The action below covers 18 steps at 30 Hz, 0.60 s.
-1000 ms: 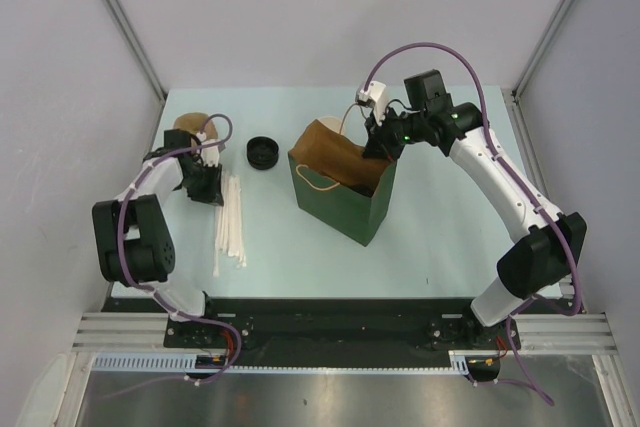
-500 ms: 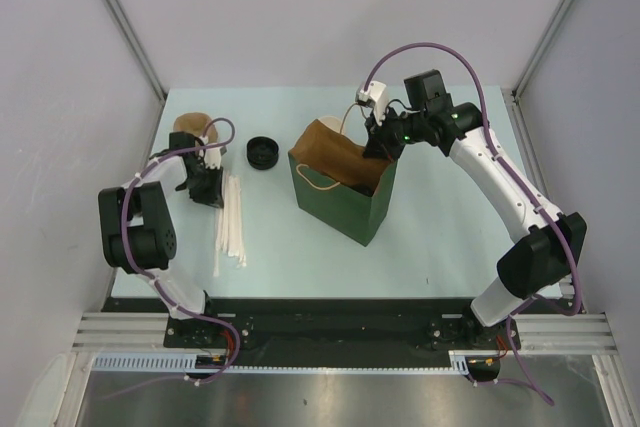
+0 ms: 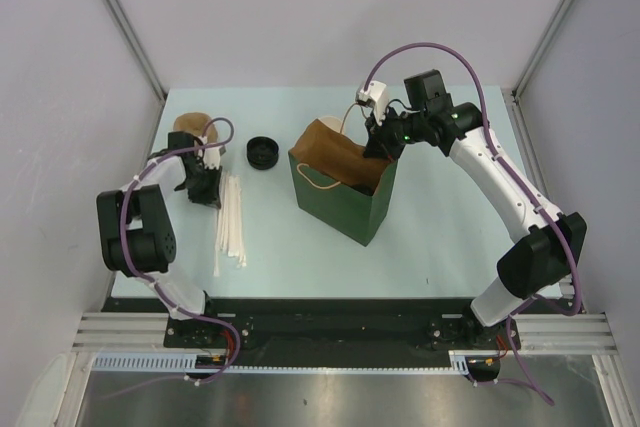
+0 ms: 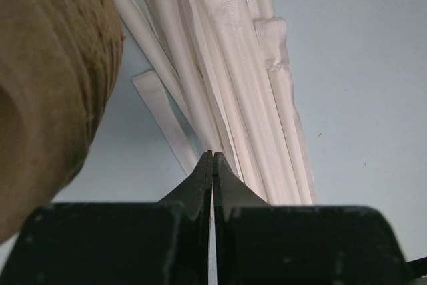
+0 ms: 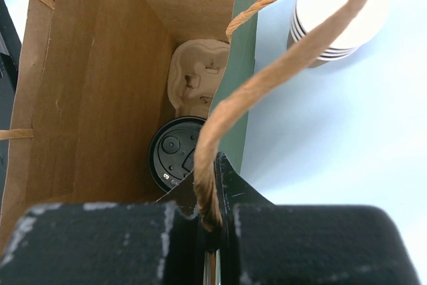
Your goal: Pack the takeout coffee
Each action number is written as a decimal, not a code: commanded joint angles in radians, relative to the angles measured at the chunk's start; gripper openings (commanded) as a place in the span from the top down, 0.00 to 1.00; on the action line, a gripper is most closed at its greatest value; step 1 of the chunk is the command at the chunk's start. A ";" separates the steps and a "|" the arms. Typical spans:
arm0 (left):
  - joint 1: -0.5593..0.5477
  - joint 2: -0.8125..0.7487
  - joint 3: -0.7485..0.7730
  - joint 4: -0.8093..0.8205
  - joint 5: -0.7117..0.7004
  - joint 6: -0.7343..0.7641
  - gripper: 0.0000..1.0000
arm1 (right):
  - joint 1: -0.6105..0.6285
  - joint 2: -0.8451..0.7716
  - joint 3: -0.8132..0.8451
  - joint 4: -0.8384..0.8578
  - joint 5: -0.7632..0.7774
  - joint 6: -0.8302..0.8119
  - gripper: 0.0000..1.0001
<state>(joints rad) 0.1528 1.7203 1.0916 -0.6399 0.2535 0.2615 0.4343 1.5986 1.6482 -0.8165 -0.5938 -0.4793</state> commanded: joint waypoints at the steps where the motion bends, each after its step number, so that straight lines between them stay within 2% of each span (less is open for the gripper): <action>1: 0.004 -0.093 0.037 -0.047 0.004 -0.002 1.00 | -0.002 -0.022 0.013 0.010 0.003 0.004 1.00; 8: 0.004 -0.094 0.053 -0.049 -0.020 -0.016 0.99 | -0.002 -0.022 0.010 0.011 -0.003 0.004 1.00; 13: 0.004 -0.044 0.047 -0.020 -0.092 -0.044 0.80 | 0.000 -0.023 0.013 0.010 -0.004 0.007 1.00; 18: 0.004 -0.013 0.028 0.023 -0.117 -0.038 0.72 | 0.003 -0.029 0.010 0.004 -0.001 0.005 1.00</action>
<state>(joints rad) 0.1532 1.6829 1.1130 -0.6590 0.1745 0.2359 0.4343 1.5986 1.6482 -0.8165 -0.5941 -0.4793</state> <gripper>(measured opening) 0.268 0.022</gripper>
